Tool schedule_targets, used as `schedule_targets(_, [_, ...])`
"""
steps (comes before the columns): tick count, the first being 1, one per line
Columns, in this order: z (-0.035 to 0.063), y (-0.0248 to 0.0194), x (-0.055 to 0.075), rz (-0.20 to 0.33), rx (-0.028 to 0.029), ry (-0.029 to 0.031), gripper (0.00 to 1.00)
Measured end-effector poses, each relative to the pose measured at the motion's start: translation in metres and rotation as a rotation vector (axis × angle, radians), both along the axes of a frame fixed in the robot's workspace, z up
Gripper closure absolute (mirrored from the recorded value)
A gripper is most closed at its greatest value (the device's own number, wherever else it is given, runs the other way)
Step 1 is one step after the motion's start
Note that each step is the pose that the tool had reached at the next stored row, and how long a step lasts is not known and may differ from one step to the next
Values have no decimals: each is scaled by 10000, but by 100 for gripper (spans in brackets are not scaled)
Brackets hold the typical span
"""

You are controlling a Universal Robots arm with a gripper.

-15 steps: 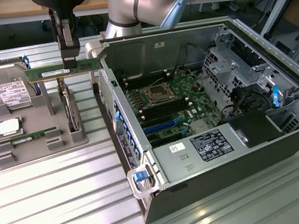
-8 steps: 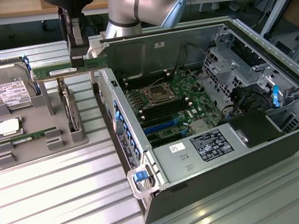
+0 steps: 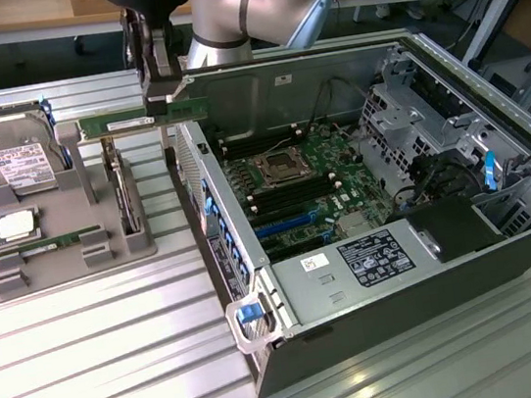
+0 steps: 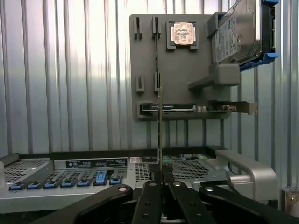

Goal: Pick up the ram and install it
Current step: 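Pick up the ram and move it above insertion slot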

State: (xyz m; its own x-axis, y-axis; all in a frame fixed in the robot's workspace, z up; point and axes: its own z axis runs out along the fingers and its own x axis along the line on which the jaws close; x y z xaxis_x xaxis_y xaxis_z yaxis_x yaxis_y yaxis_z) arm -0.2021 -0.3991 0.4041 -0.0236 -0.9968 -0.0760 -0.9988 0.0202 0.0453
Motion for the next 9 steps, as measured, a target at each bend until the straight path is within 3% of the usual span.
schedule_targets(9, [-2, 0, 206, 0, 0, 0, 88])
